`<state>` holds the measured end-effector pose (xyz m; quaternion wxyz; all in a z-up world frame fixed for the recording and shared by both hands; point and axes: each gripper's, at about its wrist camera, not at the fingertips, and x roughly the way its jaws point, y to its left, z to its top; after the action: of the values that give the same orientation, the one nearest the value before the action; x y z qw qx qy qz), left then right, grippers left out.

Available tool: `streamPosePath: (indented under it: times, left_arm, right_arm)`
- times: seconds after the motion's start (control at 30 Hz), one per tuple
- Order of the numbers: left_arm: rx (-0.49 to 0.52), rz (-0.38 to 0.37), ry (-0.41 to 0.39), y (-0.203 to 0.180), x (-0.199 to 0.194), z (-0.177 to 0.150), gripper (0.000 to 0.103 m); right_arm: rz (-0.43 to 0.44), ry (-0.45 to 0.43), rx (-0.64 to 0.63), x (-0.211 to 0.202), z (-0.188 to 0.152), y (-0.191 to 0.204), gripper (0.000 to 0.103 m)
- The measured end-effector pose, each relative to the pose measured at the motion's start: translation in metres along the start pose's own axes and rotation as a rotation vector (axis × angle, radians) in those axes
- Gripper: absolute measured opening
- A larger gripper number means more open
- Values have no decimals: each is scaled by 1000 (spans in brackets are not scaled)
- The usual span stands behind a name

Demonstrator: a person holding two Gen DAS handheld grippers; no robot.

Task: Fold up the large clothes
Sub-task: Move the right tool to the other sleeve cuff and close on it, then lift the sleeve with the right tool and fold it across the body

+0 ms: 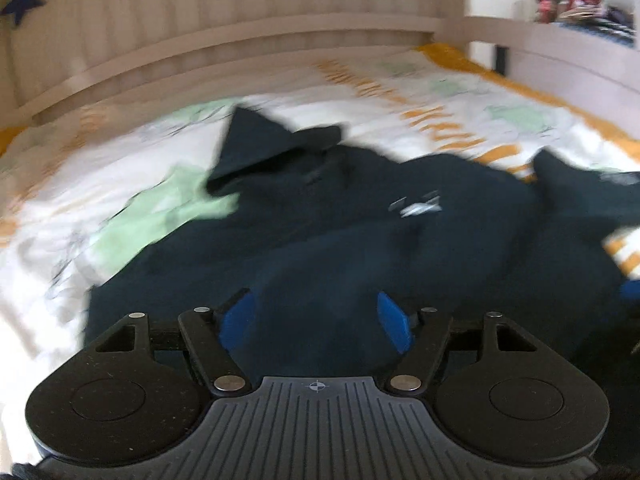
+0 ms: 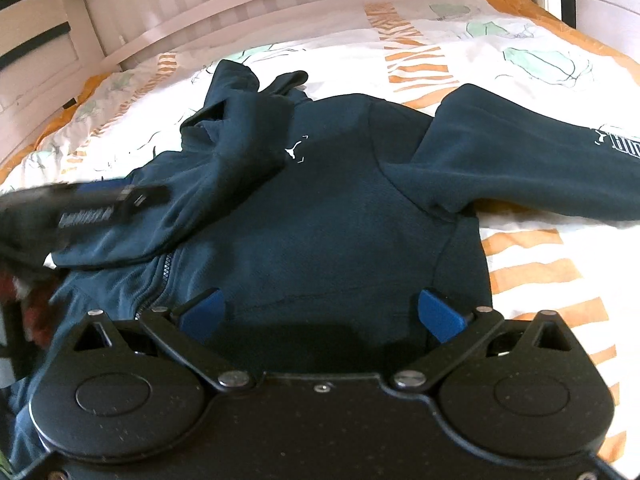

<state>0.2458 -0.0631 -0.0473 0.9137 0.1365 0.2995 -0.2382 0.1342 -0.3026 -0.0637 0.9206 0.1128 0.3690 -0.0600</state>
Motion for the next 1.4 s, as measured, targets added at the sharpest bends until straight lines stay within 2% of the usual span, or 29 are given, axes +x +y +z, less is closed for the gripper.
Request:
streamPosePath:
  times: [0.2, 0.3, 0.37, 0.4, 0.53, 0.7, 0.8, 1.0, 1.07, 1.1, 1.2, 1.33, 1.4]
  left_arm:
    - [-217, 164, 68, 79, 3, -31, 66]
    - [-327, 230, 105, 111, 3, -44, 71]
    - [-448, 183, 85, 130, -1, -53, 73]
    - [-475, 172, 82, 134, -2, -54, 73]
    - [-410, 206, 92, 124, 0, -50, 75]
    - [-448, 182, 72, 129, 0, -54, 76]
    - [-452, 180, 70, 130, -1, -61, 77]
    - [-453, 176, 68, 129, 3, -61, 77]
    - [-454, 174, 68, 129, 3, -61, 77]
    - [-454, 175, 68, 128, 3, -61, 77]
    - [-453, 175, 65, 128, 3, -61, 77]
    - [-446, 178, 65, 128, 4, -62, 78]
    - [-447, 177, 64, 128, 4, -62, 78]
  right_arm:
    - [-6, -15, -18, 1, -3, 3, 102]
    - [-12, -17, -24, 1, -4, 5, 102]
    - [-8, -25, -20, -1, -4, 7, 102]
    - [1, -30, -15, -1, -3, 7, 102]
    - [33, -50, -2, 1, 5, 10, 102]
    - [33, -100, -19, 11, 23, 13, 102]
    - [44, -100, 18, 25, 33, 10, 102]
    - [57, -52, 193, 56, 49, -7, 60]
    - [42, -67, 221, 57, 51, -10, 32]
    - [29, -76, 214, 55, 52, -10, 25]
    - [36, -88, 188, 47, 49, -7, 22]
    - [-28, -30, 124, 56, 41, -1, 21]
    - [-39, -47, 108, 58, 35, 1, 24]
